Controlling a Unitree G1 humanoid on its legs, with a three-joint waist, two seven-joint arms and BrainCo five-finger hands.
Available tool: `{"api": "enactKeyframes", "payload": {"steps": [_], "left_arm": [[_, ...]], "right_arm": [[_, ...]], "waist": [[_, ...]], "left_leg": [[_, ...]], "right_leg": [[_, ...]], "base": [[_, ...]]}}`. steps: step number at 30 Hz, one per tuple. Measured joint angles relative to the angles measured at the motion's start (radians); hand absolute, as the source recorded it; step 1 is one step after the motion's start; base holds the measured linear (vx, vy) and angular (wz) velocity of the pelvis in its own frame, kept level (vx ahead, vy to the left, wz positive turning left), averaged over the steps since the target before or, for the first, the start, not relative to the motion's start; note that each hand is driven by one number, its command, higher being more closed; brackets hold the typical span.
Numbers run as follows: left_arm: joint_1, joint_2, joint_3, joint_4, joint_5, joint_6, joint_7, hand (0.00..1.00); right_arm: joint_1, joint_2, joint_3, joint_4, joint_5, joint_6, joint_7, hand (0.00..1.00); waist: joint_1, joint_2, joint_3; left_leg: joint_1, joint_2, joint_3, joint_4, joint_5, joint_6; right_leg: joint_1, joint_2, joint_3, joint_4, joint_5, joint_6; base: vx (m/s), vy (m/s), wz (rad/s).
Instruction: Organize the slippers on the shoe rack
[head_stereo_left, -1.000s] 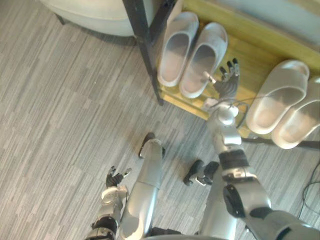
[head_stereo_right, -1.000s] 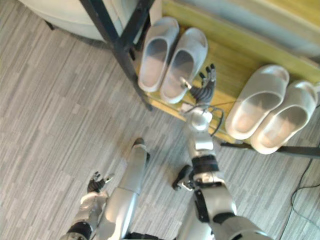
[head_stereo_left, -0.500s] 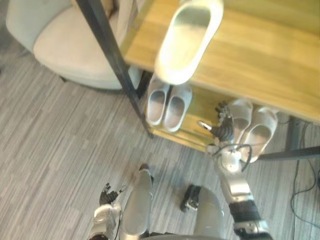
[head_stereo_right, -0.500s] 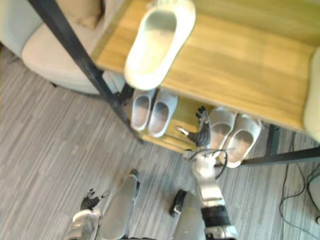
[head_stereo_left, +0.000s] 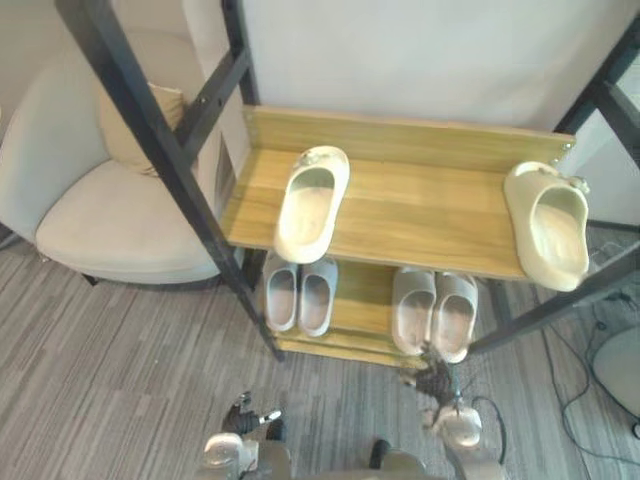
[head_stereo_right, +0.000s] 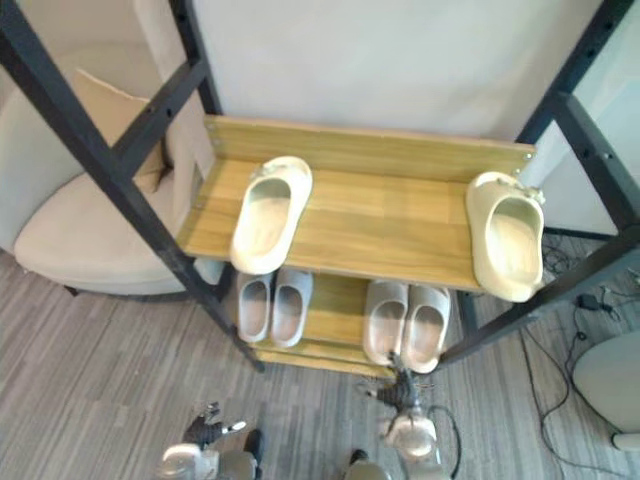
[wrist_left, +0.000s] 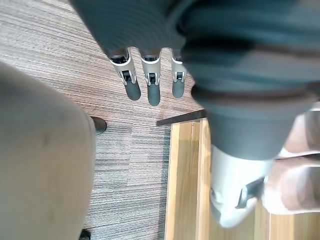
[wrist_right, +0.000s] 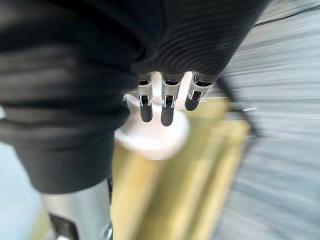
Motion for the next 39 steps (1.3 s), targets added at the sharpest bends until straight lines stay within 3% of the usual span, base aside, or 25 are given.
{"api": "enactKeyframes", "payload": {"steps": [7, 12, 15, 23, 27, 39], "left_arm": [[-0.002, 0.002, -0.094, -0.041, 0.013, 0.0, 0.003, 0.0], [0.001, 0.028, -0.225, -0.248, 0.007, -0.005, 0.0, 0.0], [0.02, 0.058, -0.317, -0.474, -0.021, -0.029, -0.023, 0.0], [0.003, 0.066, -0.544, -0.704, -0.106, -0.047, -0.104, 0.0], [-0.069, 0.062, -0.631, -0.798, -0.141, -0.051, -0.1, 0.0], [-0.195, 0.069, -0.59, -1.037, -0.246, -0.075, -0.008, 0.0]], "right_arm": [[0.001, 0.022, -0.068, 0.181, 0.006, 0.004, -0.015, 0.0], [-0.01, 0.017, -0.108, 0.258, 0.032, 0.008, -0.044, 0.0], [-0.028, 0.017, -0.126, 0.293, 0.044, 0.007, -0.048, 0.0], [-0.027, 0.017, -0.142, 0.301, 0.042, 0.007, -0.049, 0.0], [-0.032, 0.011, -0.12, 0.298, 0.041, 0.007, -0.05, 0.0], [-0.033, 0.001, -0.059, 0.295, 0.04, 0.007, -0.071, 0.0]], "waist": [[-0.004, 0.017, -0.023], [-0.01, 0.016, -0.029], [-0.019, 0.018, -0.033], [-0.037, 0.042, -0.067], [-0.041, 0.04, -0.07], [-0.044, 0.03, -0.083]], "left_leg": [[0.053, 0.006, 0.01, -0.08, 0.032, 0.001], [0.083, 0.004, 0.015, -0.099, 0.036, 0.002], [0.086, 0.001, 0.009, -0.099, 0.037, 0.003], [0.11, -0.001, -0.001, -0.119, 0.039, 0.006], [0.112, -0.001, 0.0, -0.122, 0.04, 0.007], [0.145, -0.002, 0.001, -0.157, 0.047, 0.008]], "right_leg": [[0.023, 0.013, 0.018, -0.054, 0.024, -0.001], [0.053, 0.015, 0.021, -0.083, 0.037, 0.0], [0.058, 0.013, 0.016, -0.084, 0.037, 0.0], [0.089, 0.013, 0.002, -0.102, 0.037, -0.001], [0.089, 0.013, 0.003, -0.102, 0.037, -0.001], [0.119, 0.013, 0.005, -0.117, 0.036, -0.003]], "base": [[0.0, -0.003, -0.08], [0.01, -0.002, -0.04], [0.01, 0.0, 0.03], [0.01, -0.001, 0.04], [0.0, 0.0, 0.0], [0.01, 0.001, 0.0]]}}
